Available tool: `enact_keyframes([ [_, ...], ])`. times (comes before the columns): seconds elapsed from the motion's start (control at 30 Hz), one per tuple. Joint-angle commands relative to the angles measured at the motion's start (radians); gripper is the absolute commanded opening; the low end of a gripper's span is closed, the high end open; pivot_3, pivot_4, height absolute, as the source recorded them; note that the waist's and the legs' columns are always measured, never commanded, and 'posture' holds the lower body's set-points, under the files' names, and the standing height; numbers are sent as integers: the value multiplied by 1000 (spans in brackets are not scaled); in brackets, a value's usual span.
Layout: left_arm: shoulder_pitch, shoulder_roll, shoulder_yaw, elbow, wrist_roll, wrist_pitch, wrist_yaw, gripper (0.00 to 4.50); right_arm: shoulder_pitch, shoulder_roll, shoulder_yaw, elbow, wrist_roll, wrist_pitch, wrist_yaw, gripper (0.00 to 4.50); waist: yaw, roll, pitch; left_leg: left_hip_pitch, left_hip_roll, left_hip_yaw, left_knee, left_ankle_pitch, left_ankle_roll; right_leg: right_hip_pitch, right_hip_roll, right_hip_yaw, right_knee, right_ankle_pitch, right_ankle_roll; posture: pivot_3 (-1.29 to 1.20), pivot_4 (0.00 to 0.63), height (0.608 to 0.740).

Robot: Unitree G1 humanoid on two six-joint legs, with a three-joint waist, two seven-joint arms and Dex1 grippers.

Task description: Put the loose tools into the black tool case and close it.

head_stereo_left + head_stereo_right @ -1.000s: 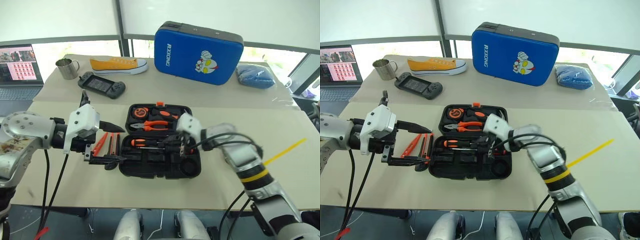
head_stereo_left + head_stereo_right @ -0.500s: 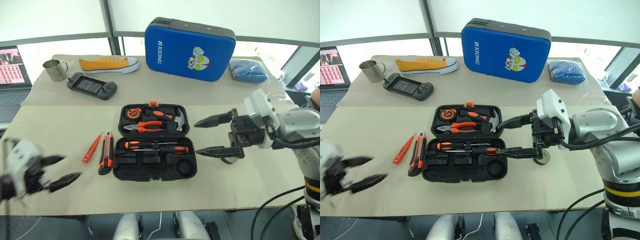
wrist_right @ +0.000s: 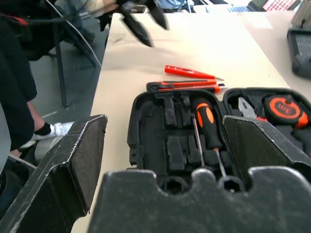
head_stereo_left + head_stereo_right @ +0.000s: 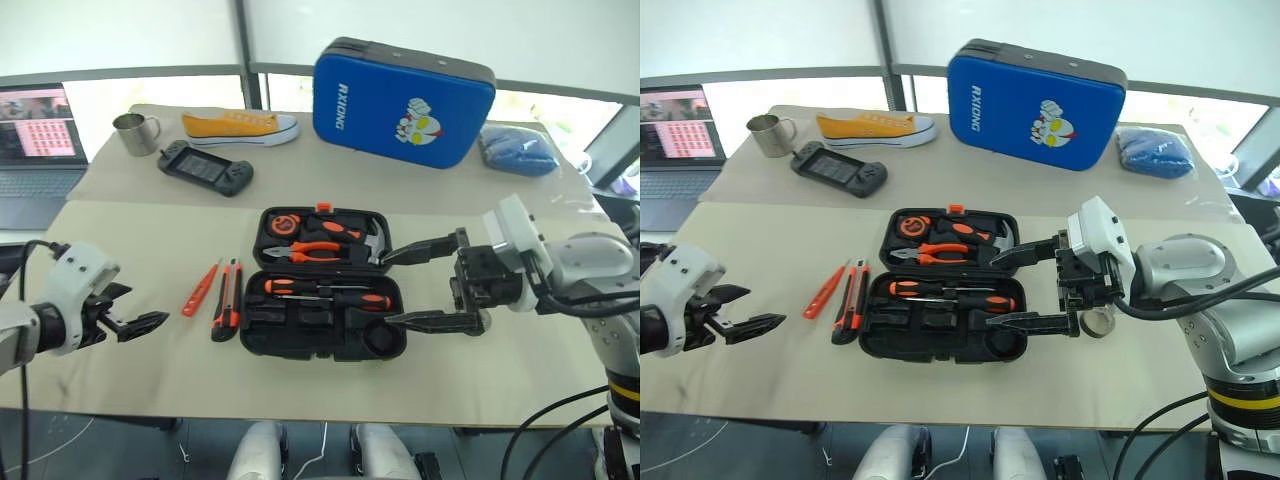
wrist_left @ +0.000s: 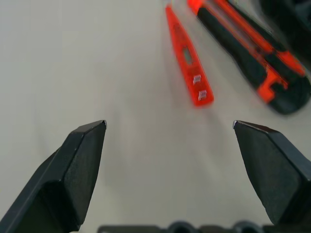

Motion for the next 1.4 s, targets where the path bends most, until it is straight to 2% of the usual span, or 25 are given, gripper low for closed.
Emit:
enact_keyframes([
  [0.03,-191,21,-217,113,19,122,40,4500,35,9,-33,-85,10,-21,-75,4449,-9,-1,0,-1,1,0,0,0,0,-1,1,0,-1,0,0,0,150,739],
  [0.1,-320,25,-360,213,62,131,41,4500,71,18,-43,-124,20,-17,-118,4449,-13,-1,0,0,-1,0,0,0,0,0,2,0,0,0,0,0,150,739],
  [0.2,-460,4,-485,324,84,140,22,4500,114,19,-52,-169,40,-11,-154,4449,-16,-2,1,-1,0,0,0,0,0,-1,5,1,-1,0,-1,0,150,739],
  [0.33,-545,6,-638,413,155,80,-6,4500,155,21,-59,-214,64,-3,-204,4449,-15,-2,1,-2,1,0,1,0,0,-2,6,3,-1,0,-1,0,150,739],
  [0.43,-598,-31,-704,465,177,46,-44,4500,182,13,-67,-232,77,-6,-229,4449,-12,-2,1,-2,1,0,1,0,0,-1,6,3,-1,0,-1,0,150,739],
  [0.53,-622,-50,-759,498,206,18,-79,3787,187,7,-64,-231,81,-12,-240,4500,-5,-2,1,-1,0,0,3,0,0,0,6,3,-1,0,-1,0,150,739],
  [0.6,-622,-55,-782,521,230,-10,-97,3007,187,3,-59,-231,81,-17,-244,4500,-1,-1,1,-1,0,1,3,0,0,1,6,3,0,0,-1,0,150,739],
  [0.77,-633,-91,-768,641,297,-88,-89,1188,180,-10,-71,-223,100,-20,-242,4500,11,2,-2,1,0,1,3,0,0,3,6,3,0,0,0,0,150,739],
  [0.83,-627,-92,-748,667,311,-110,-87,545,185,-23,-79,-221,104,-21,-232,4500,11,3,-2,3,0,1,3,0,0,4,6,3,0,0,-1,0,150,739],
  [0.87,-620,-89,-734,678,316,-129,-86,409,192,-30,-81,-222,103,-23,-229,4500,11,3,-2,3,0,1,3,0,0,4,6,3,1,0,-1,0,150,739],
  [0.97,-594,-56,-678,709,332,-236,-91,409,219,-48,-97,-221,117,-14,-223,4500,10,4,-3,4,1,1,3,0,0,4,7,4,1,0,-1,0,150,739],
  [1.1,-638,-30,-620,720,366,-439,-113,409,276,-98,-131,-217,136,-10,-174,4500,8,2,-2,3,1,1,4,0,0,3,7,4,2,0,-1,0,150,739],
  [1.27,-706,-41,-588,554,313,-607,-277,409,300,-107,-128,-226,121,-26,-194,4500,15,-4,0,-5,2,1,7,0,0,0,7,2,0,0,-1,0,150,739],
  [1.4,-713,-77,-650,393,293,-670,-417,409,324,-113,-138,-246,125,-20,-204,4500,14,-4,0,-8,1,1,13,-1,2,1,6,2,-1,1,2,0,150,739],
])
